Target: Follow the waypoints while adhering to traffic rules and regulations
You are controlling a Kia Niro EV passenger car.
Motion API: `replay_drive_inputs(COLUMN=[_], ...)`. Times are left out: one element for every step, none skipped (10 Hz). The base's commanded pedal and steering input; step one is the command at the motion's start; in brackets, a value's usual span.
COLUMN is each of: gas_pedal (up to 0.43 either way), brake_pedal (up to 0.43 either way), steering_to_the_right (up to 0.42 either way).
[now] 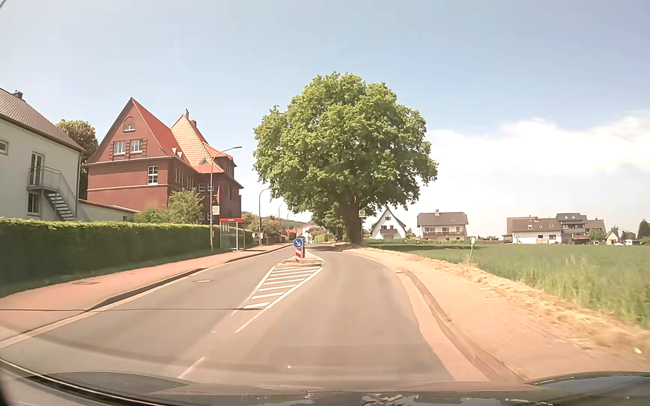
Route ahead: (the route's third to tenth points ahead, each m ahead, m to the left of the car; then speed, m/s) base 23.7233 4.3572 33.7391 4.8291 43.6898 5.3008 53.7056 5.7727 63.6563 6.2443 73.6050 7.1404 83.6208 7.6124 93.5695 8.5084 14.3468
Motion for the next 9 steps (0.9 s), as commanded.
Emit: replay_drive_inputs(gas_pedal=[0.189,0.177,0.177,0.177,0.177,0.177,0.177,0.177,0.177], brake_pedal=[0.000,0.000,0.000,0.000,0.000,0.000,0.000,0.000,0.000], steering_to_the_right=[0.009,0.007,0.005,0.003,0.000,-0.004,-0.012,-0.018,-0.022])
